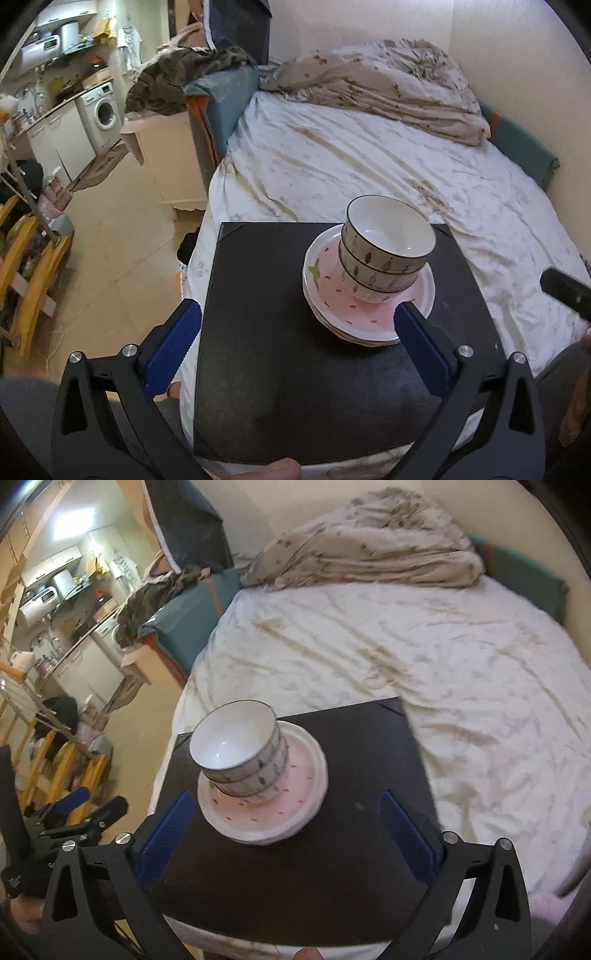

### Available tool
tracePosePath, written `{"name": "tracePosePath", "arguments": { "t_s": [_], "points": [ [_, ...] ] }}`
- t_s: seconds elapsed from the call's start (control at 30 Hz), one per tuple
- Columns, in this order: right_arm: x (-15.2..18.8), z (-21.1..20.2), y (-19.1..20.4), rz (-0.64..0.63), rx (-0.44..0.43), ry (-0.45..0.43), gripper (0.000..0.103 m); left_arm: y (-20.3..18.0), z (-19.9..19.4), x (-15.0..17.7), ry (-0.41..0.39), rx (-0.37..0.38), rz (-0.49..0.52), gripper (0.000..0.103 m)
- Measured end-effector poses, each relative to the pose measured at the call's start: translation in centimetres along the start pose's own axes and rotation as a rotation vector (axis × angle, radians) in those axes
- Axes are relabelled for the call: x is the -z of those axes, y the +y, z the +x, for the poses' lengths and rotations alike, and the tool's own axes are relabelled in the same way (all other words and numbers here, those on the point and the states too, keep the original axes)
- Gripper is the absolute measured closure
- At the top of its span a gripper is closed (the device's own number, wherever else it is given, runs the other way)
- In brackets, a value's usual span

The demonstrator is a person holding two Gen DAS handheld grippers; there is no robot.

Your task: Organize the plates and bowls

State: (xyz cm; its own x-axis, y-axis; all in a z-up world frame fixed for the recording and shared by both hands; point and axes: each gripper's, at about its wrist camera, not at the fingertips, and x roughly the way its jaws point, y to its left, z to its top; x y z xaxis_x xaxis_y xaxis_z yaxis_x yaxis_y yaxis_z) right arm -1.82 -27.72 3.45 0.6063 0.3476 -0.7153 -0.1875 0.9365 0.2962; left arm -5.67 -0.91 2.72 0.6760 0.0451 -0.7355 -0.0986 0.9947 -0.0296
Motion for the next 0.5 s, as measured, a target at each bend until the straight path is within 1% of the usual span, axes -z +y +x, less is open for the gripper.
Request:
{"name": "tracePosePath", "arguments": {
  "t_s": [0.07,0.13,0.23,0.3,0.37,0.4,0.43,0.5],
  "points": [
    [1.1,-1.0,0.1,-0.008,0.0,-0.023,0.0,-0.2,-0.6,0.5,-0.022,0.017,-0.009,0.0],
    [2.2,-1.5,0.4,-0.023,0.001,-0.045,0.0,-0.3,-0.8,0.8,-0.037,0.008,-0.011,0.0],
    [3.4,-1.3,1.0,-0.064,0.016,-0.082,0.0,-0.2,-0.2,1.0,-0.026,-0.004,-0.021,0.0],
    [3.8,-0.8,1.4,-0.091,0.027,-0.093,0.0,0.5,0.1,0.8,-0.027,-0.01,-0.054,0.0],
    [3.9,-0.2,1.1,-0.079,-0.002,-0.085,0.0,1.3,0.9,0.7,0.008,0.026,-0.105,0.0],
    [3.9,0.0,0.8,-0.068,-0.017,-0.093,0.0,1.5,1.3,0.8,0.024,0.031,-0.118,0.0],
    [4.0,0.3,0.7,-0.066,-0.015,-0.103,0.0,1.5,1.9,0.9,0.046,0.02,-0.119,0.0],
    [4.0,1.3,0.5,-0.058,0.021,-0.092,0.0,1.2,2.5,1.2,0.068,-0.005,-0.101,0.0]
  ]
}}
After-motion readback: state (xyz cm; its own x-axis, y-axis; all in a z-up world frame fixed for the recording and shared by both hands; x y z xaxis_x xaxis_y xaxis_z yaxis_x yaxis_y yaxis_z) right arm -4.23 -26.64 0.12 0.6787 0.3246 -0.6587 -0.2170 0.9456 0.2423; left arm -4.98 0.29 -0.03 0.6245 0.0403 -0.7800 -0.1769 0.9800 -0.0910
